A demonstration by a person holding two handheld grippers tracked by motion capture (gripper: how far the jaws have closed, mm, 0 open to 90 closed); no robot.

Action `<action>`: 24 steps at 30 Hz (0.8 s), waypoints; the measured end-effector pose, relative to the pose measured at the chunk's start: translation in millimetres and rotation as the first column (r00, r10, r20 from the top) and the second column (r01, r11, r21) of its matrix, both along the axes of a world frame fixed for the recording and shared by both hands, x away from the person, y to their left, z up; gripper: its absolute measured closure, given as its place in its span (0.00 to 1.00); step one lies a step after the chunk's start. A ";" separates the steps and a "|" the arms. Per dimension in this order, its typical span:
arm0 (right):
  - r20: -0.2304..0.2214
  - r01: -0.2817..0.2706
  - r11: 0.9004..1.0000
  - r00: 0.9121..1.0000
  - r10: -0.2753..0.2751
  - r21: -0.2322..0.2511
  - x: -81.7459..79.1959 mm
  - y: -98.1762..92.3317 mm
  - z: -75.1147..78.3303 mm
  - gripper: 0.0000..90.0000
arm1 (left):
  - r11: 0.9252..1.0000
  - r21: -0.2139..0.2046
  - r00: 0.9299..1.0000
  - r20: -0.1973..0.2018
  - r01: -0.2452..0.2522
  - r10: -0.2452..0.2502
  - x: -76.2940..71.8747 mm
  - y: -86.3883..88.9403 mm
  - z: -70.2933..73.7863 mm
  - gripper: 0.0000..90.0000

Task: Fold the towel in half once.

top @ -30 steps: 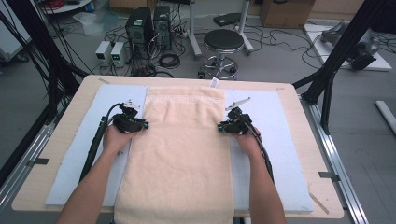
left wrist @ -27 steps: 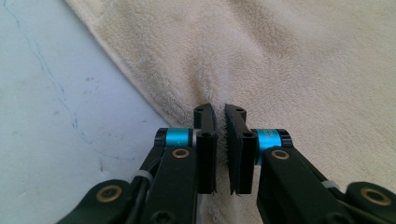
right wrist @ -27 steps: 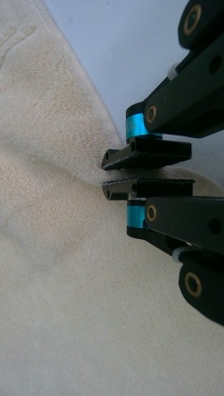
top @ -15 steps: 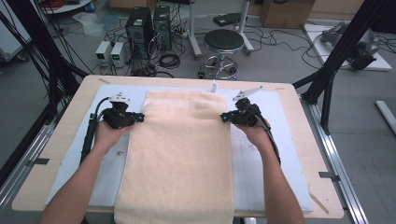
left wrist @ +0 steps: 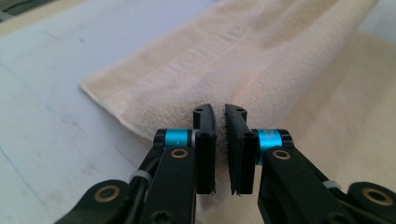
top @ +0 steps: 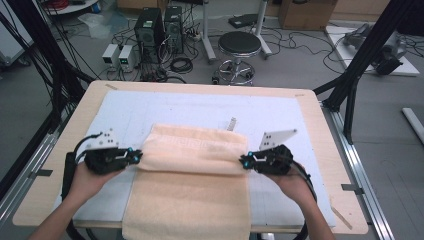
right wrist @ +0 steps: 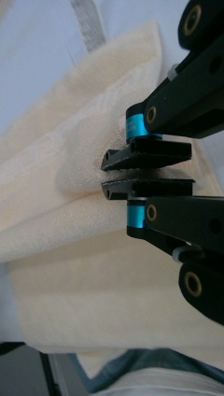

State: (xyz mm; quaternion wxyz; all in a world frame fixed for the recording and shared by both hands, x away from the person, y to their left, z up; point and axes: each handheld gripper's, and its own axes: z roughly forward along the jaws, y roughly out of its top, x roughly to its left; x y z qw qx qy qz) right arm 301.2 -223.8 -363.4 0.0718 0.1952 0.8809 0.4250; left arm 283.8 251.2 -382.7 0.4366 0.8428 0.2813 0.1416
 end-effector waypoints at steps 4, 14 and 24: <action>-0.060 -0.006 1.000 0.998 0.005 -0.014 -15.6 -4.4 -30.4 0.87 | 0.999 0.017 0.998 -0.051 0.028 -0.027 -20.9 3.0 -23.5 0.88; -0.054 0.072 0.997 0.996 -0.071 0.011 1.6 -15.8 -21.2 0.57 | 0.999 0.004 0.998 -0.032 0.045 -0.045 -6.2 6.9 -8.3 0.62; -0.030 0.205 0.976 0.978 -0.208 -0.071 54.9 -0.7 -43.8 0.52 | 0.995 0.016 0.994 -0.053 -0.096 0.097 56.5 -9.5 -24.1 0.56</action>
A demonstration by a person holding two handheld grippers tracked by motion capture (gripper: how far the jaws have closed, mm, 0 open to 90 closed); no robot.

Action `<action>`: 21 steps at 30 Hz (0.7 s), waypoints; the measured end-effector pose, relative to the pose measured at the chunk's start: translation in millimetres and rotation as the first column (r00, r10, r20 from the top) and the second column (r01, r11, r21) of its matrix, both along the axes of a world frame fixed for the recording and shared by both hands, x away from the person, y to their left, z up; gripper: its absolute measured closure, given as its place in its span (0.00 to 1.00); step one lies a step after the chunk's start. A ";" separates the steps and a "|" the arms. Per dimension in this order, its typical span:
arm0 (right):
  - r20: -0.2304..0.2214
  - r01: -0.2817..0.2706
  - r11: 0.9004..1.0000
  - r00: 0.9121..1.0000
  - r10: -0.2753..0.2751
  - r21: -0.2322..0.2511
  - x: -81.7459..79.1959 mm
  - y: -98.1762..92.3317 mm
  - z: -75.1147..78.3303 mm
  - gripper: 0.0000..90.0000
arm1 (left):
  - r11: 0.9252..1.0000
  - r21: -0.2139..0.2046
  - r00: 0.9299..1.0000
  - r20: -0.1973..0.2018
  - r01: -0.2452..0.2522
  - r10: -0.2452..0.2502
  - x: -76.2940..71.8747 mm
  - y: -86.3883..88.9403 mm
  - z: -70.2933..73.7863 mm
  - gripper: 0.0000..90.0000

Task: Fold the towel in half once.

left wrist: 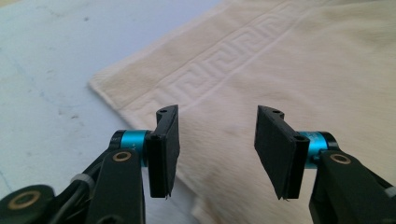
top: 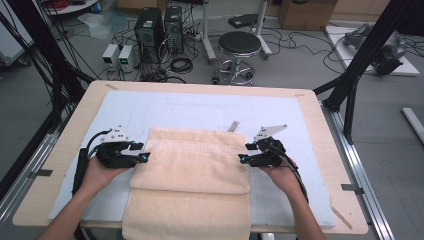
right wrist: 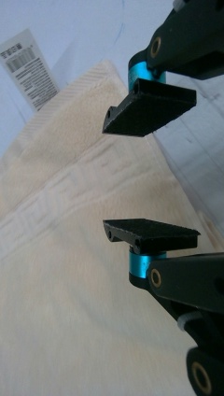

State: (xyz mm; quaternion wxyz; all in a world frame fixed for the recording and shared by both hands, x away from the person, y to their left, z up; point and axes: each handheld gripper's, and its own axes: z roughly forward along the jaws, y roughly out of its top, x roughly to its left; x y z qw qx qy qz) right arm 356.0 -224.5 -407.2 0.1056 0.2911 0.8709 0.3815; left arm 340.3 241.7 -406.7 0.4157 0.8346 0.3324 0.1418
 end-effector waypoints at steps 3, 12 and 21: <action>0.007 0.001 0.999 1.000 0.000 -0.037 11.1 5.8 -9.0 0.52 | 0.998 0.035 0.997 -0.054 -0.049 0.051 18.2 1.2 -14.0 0.56; -0.026 0.052 0.997 0.998 -0.054 -0.058 30.4 12.1 -29.3 0.57 | 0.995 0.086 0.996 -0.064 -0.050 0.056 26.6 -8.0 -30.2 0.59; -0.037 0.035 0.997 0.999 -0.038 -0.062 29.6 14.9 -27.7 0.76 | 0.994 0.094 0.996 -0.060 -0.054 0.059 24.9 -12.2 -28.9 0.79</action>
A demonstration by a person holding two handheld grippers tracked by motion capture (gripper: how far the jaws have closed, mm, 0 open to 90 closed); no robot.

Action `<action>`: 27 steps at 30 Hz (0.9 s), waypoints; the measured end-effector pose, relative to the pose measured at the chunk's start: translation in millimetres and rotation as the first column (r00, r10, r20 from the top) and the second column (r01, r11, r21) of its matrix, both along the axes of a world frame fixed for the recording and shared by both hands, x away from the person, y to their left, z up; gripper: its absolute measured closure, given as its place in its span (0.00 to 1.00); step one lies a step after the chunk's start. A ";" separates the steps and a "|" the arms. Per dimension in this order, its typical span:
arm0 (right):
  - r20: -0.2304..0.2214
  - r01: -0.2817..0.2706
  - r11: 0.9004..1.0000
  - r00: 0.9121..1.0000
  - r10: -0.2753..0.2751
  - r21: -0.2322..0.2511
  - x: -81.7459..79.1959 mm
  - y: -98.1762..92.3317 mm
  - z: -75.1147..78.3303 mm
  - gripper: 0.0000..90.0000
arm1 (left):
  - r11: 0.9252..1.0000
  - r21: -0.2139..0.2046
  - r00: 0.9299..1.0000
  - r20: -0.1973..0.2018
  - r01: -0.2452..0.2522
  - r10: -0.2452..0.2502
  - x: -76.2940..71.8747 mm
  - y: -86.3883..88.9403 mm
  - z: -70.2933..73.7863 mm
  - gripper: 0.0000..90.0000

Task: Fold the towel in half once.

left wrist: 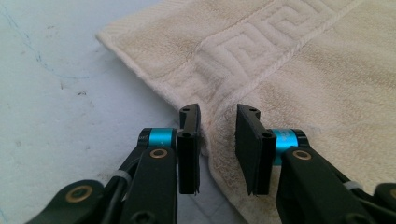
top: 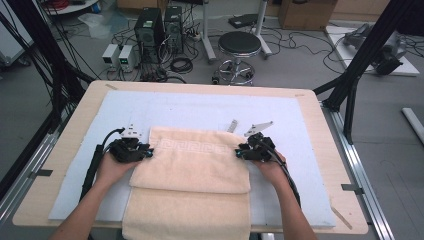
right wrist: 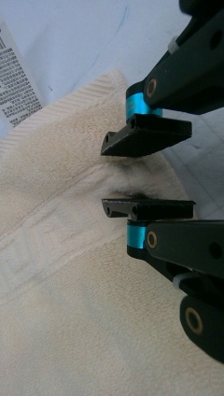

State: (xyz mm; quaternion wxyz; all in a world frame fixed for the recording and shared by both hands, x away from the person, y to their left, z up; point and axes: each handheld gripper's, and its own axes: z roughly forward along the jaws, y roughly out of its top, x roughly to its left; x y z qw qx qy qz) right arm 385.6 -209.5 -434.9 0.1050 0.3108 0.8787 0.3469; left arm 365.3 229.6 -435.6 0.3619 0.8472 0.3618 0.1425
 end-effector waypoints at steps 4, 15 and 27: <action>-0.020 0.014 1.000 1.000 -0.014 0.008 2.6 -1.7 0.5 0.81 | 1.000 -0.004 1.000 -0.010 0.000 0.000 0.5 -0.6 0.7 0.85; -0.048 -0.022 0.999 0.999 0.024 0.045 4.6 -3.1 3.8 0.94 | 0.999 -0.040 1.000 -0.011 -0.021 0.020 1.4 8.2 6.0 0.90; 0.065 -0.130 0.980 0.990 0.122 0.153 -52.6 -12.9 62.2 0.94 | 0.985 -0.171 0.994 0.106 0.024 -0.006 -51.7 25.8 52.3 0.91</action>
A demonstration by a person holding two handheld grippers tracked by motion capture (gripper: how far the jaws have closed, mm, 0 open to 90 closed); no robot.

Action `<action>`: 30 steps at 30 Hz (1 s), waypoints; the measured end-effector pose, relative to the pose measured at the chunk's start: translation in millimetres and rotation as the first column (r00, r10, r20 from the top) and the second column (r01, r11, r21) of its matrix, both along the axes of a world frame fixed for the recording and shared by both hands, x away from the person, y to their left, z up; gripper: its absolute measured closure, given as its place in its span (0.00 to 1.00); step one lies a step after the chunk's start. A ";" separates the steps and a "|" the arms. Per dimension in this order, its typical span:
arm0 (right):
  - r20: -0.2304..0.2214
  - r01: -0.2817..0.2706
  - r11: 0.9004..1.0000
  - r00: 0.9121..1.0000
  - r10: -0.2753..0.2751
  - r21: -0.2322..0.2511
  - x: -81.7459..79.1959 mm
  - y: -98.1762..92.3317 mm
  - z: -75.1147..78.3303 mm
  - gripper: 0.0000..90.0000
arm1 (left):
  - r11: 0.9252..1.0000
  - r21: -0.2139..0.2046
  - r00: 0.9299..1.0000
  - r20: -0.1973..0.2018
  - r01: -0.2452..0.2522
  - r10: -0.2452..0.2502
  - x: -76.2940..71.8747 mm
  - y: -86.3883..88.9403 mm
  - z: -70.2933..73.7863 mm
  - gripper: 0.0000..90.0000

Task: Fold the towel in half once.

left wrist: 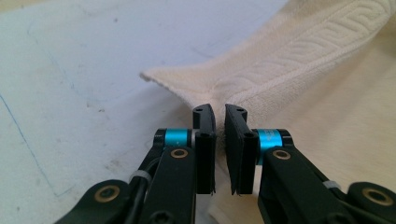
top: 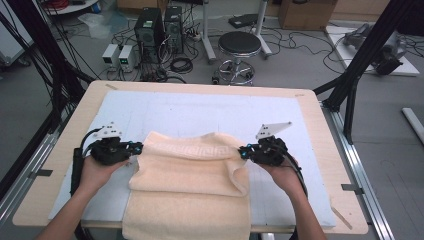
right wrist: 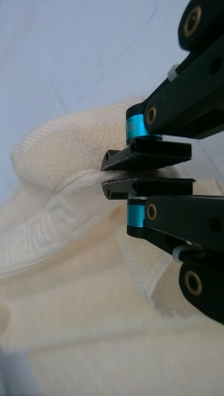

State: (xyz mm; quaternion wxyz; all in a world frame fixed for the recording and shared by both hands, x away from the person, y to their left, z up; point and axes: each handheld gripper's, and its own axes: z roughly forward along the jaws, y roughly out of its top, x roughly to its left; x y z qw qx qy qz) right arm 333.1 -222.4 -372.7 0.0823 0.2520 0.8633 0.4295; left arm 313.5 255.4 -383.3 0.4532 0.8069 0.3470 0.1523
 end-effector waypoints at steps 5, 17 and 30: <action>0.067 -0.087 0.995 0.994 0.084 0.043 -58.8 -0.9 28.2 0.94 | 0.997 0.019 0.995 0.063 0.077 -0.078 -55.9 8.0 17.0 0.92; -0.002 -0.142 0.989 0.990 0.142 0.037 -94.6 -2.3 9.7 0.66 | 0.984 0.061 0.986 0.017 0.165 -0.166 -99.9 22.9 6.2 0.69; 0.000 -0.031 0.992 1.000 0.031 -0.122 -28.1 14.6 -32.0 0.52 | 0.996 0.075 0.998 -0.012 0.057 -0.056 -25.1 4.6 -23.4 0.59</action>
